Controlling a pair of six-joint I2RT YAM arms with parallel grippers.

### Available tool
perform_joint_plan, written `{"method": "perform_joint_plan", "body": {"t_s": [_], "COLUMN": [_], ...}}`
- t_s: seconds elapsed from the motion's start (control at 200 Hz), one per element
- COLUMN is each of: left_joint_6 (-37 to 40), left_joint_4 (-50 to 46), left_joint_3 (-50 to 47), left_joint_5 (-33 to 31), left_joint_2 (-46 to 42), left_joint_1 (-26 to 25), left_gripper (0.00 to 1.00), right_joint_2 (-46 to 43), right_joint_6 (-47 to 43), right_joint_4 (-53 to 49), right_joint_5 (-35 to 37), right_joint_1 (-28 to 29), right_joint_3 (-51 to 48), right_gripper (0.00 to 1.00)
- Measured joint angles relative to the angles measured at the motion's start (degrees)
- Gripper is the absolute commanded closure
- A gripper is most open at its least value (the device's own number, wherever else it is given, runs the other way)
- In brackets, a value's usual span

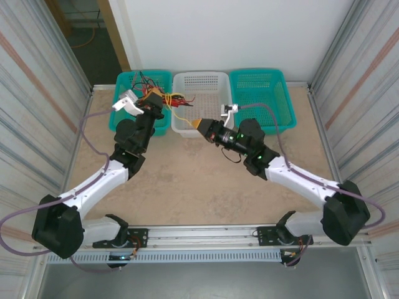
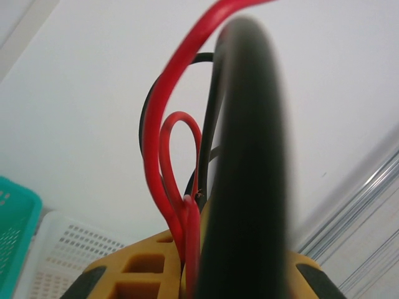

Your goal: Untangle the cables

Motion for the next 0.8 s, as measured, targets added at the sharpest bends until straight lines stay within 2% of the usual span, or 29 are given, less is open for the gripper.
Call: {"method": "perform_joint_plan", "body": {"t_s": [0.165,0.256,0.366,0.581,0.802], "left_joint_6": [-1.0,-3.6,-7.3,-13.5,-20.8], "left_joint_4": [-2.9,-2.5,0.3,2.7,7.4], "left_joint_3": [-1.3,-2.3,-3.4,-4.2,-1.6], "left_joint_5": [5.5,12.7,21.1,36.8,48.9], "left_joint_2": [-2.0,-4.2,-5.2,-5.0,-2.8], "left_joint_1": [1.2,2.1,5.0,6.6,6.7], "left_gripper": [1.00,1.00,1.00,1.00,1.00], "right_joint_2": [-0.3,2.2,5.9,14.7,19.1], "right_joint_6": [-13.9,-19.9,-24.9,-27.5,-26.7], "right_joint_4": [-23.3,-33.2,-41.5,-49.7,-48.9], "right_joint_5": [0.5,-1.2,-2.4,-10.3,-15.8], "right_joint_1": [-2.1,-5.0,-8.0,-16.6,-20.8], "right_joint_3": [21.5,32.8,41.3,52.0,52.7], "right_gripper": [1.00,1.00,1.00,1.00,1.00]}}
